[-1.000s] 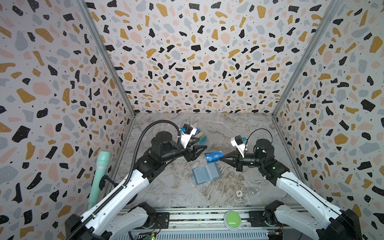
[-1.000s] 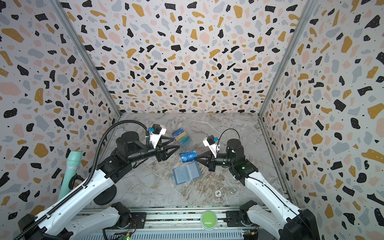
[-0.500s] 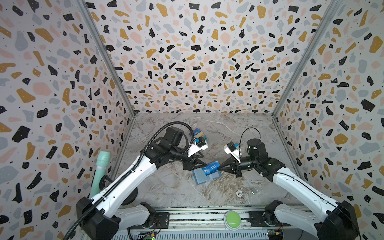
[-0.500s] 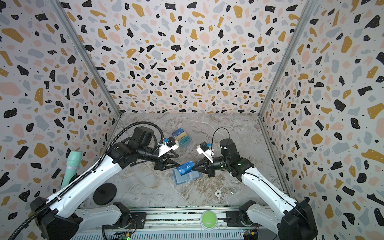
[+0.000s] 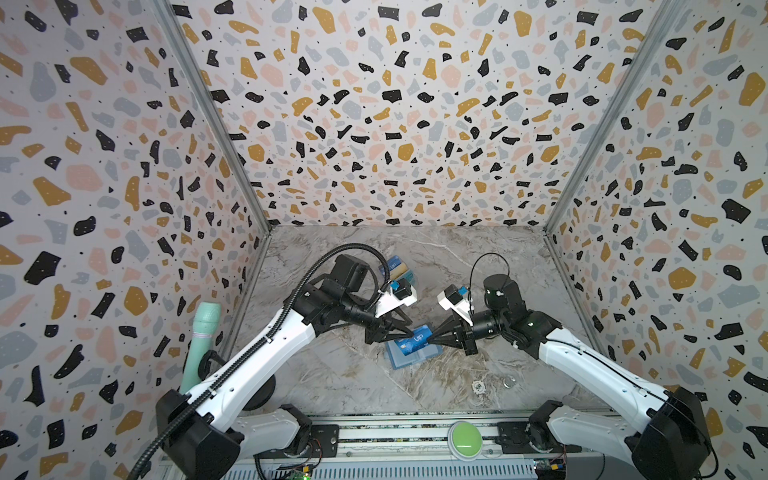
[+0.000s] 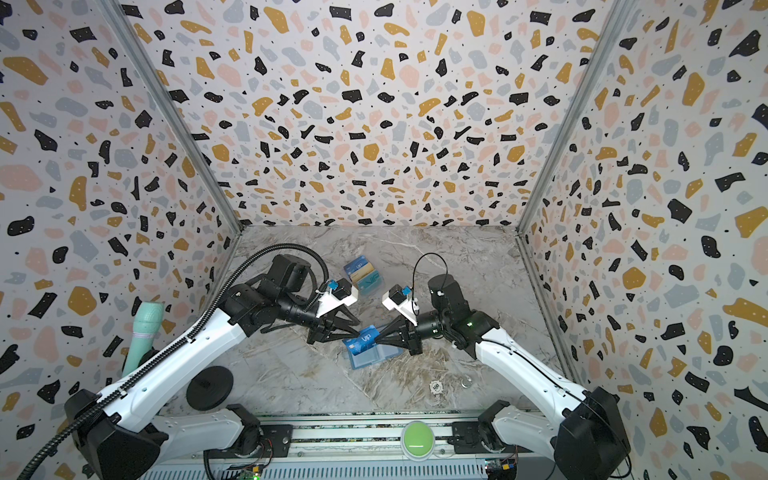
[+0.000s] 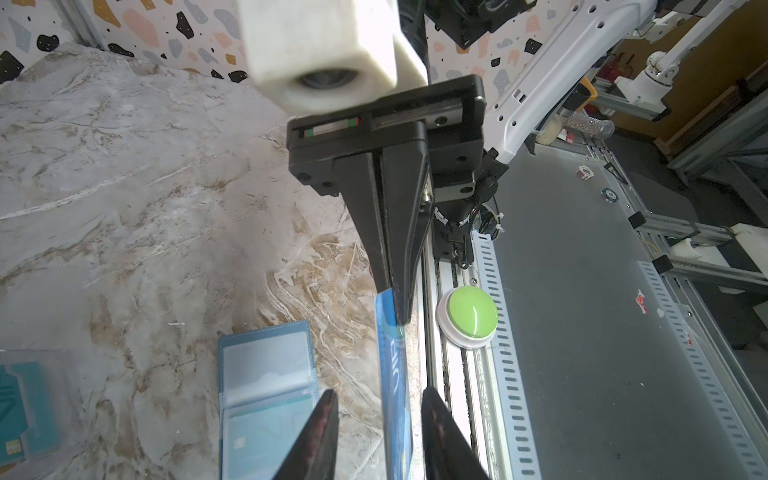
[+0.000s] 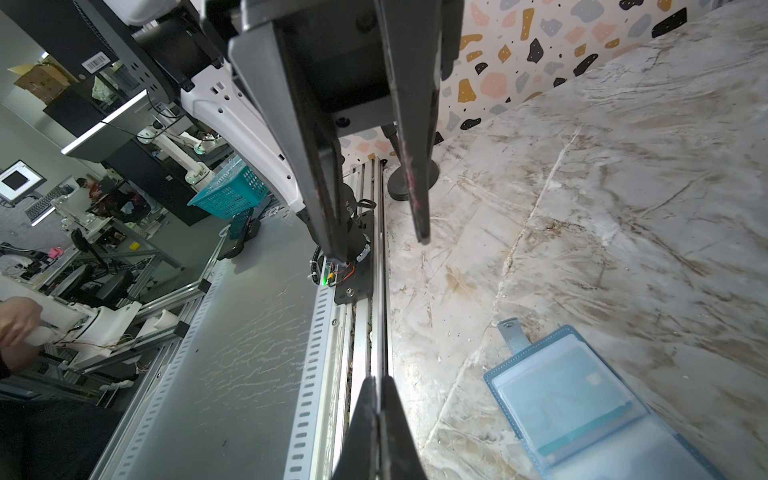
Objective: Take the credit cards out of the card holder
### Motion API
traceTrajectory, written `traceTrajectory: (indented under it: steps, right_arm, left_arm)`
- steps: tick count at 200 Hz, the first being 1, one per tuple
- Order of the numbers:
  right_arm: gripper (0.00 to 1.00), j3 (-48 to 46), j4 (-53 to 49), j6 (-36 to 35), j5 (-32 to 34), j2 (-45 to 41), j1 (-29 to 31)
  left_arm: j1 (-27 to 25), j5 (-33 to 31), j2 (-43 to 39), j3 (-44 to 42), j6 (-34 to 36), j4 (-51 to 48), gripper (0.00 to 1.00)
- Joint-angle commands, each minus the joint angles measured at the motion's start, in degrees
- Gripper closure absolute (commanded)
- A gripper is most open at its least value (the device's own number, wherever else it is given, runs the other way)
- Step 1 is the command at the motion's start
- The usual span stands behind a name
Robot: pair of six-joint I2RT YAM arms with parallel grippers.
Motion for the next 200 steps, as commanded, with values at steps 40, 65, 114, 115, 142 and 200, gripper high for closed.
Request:
traceTrajectory:
  steps: [40,65,114,115,142,200]
  right_arm:
    - [1.00,1.5,2.9,-0.1,1.4,-1.3,0.6]
    - [1.00,1.1,4.6,0.7,1.8,-1.4,0.6]
    - [1.00,0.9,5.7,1.2,2.7,-1.3,0.6]
    - [1.00,0.9,5.7,1.2,2.8,-1.3,0.6]
    - [1.00,0.7,5.8,1.3,3.1,-1.1,0.6]
    - [0.95,0.0,6.0,1.9,7.3,-2.9,0.5]
  left_arm:
    - [-0.3,3.9,1.4,0.5,0.2,-0.9,0.73]
    - [-0.3,3.9,1.4,0.5,0.0,-0.9,0.78]
    - [-0.3,4.1,1.7,0.1,-0.4,-0.9,0.84]
    - [-0.3,4.1,1.7,0.1,-0.4,-0.9,0.84]
    - [-0.3,4.3,1.6,-0.3,-0.4,-0.6,0.91]
    - [-0.2,2.5,1.6,-0.4,-2.1,1.6,1.00]
